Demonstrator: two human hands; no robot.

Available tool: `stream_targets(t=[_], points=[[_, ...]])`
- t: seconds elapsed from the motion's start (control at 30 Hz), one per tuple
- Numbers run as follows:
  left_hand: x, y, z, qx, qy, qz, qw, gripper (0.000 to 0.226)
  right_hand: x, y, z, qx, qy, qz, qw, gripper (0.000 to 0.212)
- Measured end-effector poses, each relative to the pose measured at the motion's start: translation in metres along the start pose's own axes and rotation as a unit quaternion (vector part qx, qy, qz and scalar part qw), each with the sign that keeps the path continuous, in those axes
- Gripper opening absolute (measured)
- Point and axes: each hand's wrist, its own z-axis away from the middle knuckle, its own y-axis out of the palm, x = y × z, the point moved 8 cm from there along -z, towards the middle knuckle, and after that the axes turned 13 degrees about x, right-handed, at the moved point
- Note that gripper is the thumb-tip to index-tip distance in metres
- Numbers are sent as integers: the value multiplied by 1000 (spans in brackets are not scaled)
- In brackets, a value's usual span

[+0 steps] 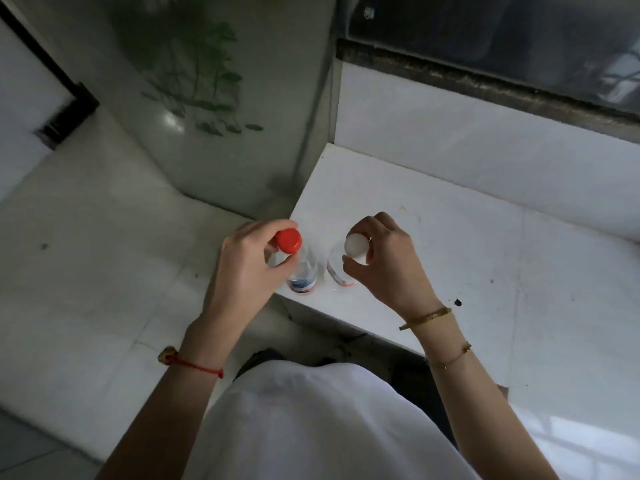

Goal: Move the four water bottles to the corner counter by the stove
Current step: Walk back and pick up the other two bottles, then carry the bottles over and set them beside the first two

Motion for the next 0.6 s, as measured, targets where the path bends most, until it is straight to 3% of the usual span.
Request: stream_targets(t=[0.6], points=[[132,-150,166,-136,-119,-40,983,40,205,137,-21,94,-148,32,984,27]])
